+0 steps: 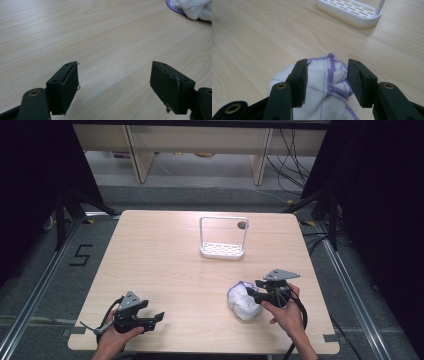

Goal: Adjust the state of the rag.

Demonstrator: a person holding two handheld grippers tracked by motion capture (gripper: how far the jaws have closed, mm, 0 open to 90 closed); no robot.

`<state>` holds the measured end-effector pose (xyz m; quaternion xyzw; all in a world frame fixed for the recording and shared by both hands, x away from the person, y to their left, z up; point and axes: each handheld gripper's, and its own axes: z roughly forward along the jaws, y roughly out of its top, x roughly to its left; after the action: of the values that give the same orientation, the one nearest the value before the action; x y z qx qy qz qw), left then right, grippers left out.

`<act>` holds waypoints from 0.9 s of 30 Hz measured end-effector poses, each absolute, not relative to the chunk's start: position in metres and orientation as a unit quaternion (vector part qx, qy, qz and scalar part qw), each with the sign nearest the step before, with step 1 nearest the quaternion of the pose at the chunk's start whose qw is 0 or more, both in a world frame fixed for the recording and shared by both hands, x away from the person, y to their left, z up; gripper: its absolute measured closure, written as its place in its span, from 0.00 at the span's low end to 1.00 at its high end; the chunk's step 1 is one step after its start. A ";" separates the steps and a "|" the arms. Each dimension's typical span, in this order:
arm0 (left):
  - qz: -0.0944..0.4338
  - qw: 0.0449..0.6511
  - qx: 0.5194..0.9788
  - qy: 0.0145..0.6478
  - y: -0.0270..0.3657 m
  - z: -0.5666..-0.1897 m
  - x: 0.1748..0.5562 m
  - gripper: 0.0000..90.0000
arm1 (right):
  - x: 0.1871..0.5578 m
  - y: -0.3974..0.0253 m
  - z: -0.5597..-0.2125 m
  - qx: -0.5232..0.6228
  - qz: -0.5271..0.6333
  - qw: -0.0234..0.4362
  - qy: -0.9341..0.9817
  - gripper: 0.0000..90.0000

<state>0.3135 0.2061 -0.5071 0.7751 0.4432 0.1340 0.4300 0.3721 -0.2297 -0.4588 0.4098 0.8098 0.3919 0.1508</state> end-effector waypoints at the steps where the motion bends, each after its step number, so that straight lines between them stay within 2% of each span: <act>1: 0.134 0.430 0.774 0.444 0.206 -0.507 0.314 0.25 | 0.373 -0.227 -0.460 0.418 0.393 0.142 0.807 0.58; 7: 0.135 0.430 0.775 0.443 0.206 -0.507 0.313 0.25 | 0.381 -0.221 -0.468 0.413 0.374 0.128 0.820 0.64; 11: 0.133 0.430 0.776 0.442 0.206 -0.507 0.313 0.25 | 0.381 -0.223 -0.473 0.422 0.389 0.099 0.813 0.80; 12: 0.134 0.430 0.775 0.443 0.206 -0.507 0.314 0.25 | 0.381 -0.223 -0.473 0.421 0.392 0.101 0.812 0.88; 14: 0.134 0.430 0.775 0.443 0.206 -0.506 0.314 0.25 | 0.377 -0.222 -0.471 0.425 0.404 0.089 0.805 0.94; 15: 0.137 0.431 0.774 0.443 0.205 -0.506 0.313 0.25 | 0.378 -0.222 -0.469 0.402 0.414 0.110 0.809 0.95; 16: 0.137 0.431 0.774 0.443 0.205 -0.506 0.313 0.25 | 0.374 -0.219 -0.466 0.409 0.414 0.105 0.806 0.95; 21: 0.135 0.428 0.776 0.443 0.207 -0.506 0.313 0.25 | 0.367 -0.211 -0.444 0.364 0.424 0.139 0.817 0.96; 27: 0.139 0.421 0.783 0.437 0.209 -0.505 0.314 0.25 | 0.358 -0.200 -0.417 0.332 0.450 0.137 0.818 0.96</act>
<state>0.3137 0.2091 -0.5052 0.7830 0.4367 0.1387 0.4208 0.3575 -0.1998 -0.4168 0.3315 0.8178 0.4500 0.1368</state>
